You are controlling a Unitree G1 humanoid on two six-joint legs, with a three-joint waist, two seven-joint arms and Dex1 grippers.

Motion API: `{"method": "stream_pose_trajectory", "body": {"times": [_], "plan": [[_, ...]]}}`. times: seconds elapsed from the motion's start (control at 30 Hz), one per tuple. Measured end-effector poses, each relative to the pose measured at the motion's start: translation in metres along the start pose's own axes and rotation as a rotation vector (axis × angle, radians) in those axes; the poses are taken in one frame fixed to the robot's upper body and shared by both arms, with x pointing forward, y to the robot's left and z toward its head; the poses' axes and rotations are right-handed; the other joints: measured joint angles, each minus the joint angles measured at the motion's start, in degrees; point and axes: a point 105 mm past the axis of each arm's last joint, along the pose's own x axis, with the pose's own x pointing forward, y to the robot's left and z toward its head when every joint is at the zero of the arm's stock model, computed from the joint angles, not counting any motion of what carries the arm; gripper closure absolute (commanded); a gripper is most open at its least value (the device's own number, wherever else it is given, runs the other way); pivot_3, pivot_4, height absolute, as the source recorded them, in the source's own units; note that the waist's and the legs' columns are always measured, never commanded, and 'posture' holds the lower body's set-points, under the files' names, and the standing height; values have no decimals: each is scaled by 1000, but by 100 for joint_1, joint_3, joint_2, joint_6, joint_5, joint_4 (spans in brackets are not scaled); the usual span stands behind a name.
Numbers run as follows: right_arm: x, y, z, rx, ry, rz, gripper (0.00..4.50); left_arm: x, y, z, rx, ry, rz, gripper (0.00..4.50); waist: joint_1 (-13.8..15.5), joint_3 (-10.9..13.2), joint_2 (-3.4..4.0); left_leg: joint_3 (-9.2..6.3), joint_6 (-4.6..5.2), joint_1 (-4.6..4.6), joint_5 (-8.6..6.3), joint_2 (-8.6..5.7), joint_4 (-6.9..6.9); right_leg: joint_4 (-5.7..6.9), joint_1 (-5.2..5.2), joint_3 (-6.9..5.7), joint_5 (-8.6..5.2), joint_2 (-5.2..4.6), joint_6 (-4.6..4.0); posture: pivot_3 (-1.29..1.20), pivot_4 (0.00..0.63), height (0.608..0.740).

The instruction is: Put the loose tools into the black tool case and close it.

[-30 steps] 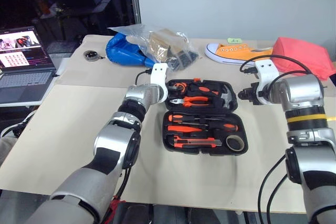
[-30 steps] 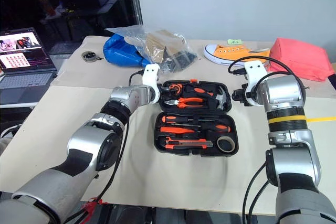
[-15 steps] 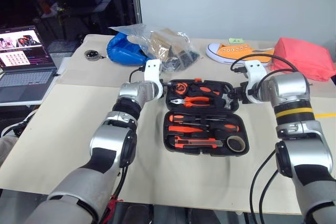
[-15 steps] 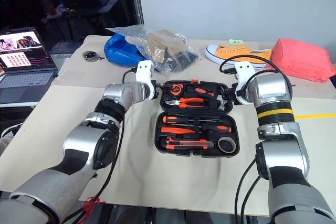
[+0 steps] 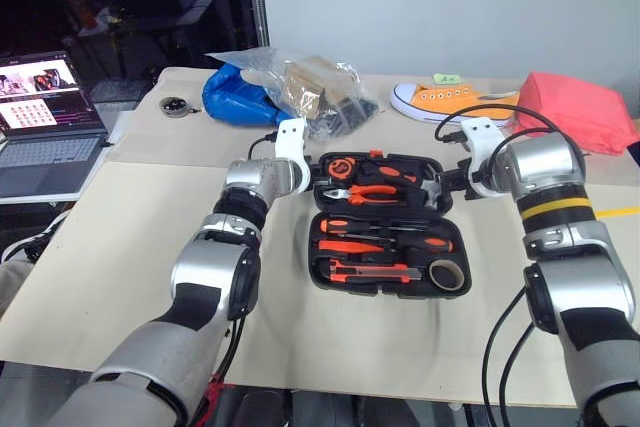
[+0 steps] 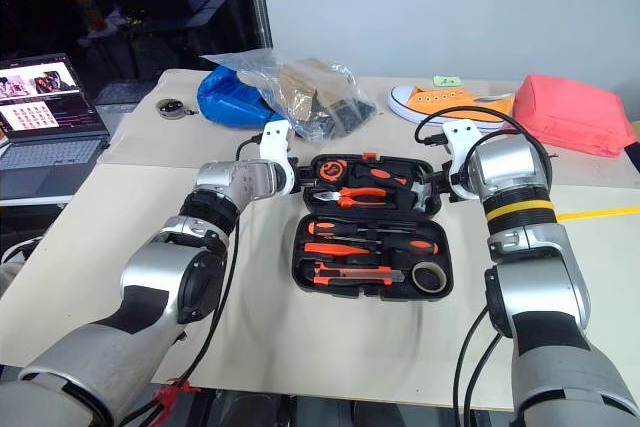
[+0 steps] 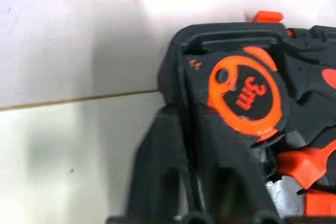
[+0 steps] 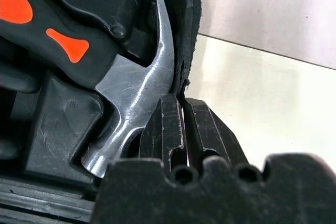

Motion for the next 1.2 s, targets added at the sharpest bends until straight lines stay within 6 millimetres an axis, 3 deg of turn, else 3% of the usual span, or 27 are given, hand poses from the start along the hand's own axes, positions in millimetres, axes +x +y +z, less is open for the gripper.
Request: {"method": "stream_pose_trajectory", "body": {"times": [0.27, 0.5, 0.67, 0.87, 1.2], "plan": [[-10, 18, -3, 17, -111, 105, 4500, -15, 17, 1, -24, -44, -53, 4451, -145, 0, 0, -2, -1, -3, 0, 9, -6, 29, -9, 4, 0, 4, 0, 0, 150, 740], [-24, 47, -10, 32, -278, 206, 4500, -49, 35, 3, 183, -139, -67, 4451, -127, 0, 1, -5, -4, -3, 2, 18, -6, 48, -18, 5, 0, 5, 0, 0, 150, 740], [-29, 53, -15, 51, -421, 227, 4500, -68, 38, 1, 296, -242, -71, 4451, -57, 0, 2, -7, -7, 3, 4, 9, 8, 42, 2, 1, 0, -9, 0, 0, 150, 740], [-32, 51, -23, 107, -508, 247, 4500, -73, 35, -2, 404, -315, -84, 4451, 18, -1, 3, -5, -4, 8, 3, 6, 9, 26, 15, 0, 1, -8, 1, 0, 150, 740], [-32, 57, -24, 29, -495, 257, 4500, -68, 41, -4, 328, -283, -90, 4451, 10, -1, 3, -6, -2, 11, 2, 7, 9, -8, 16, -2, 1, 2, 1, 0, 150, 740]]}}
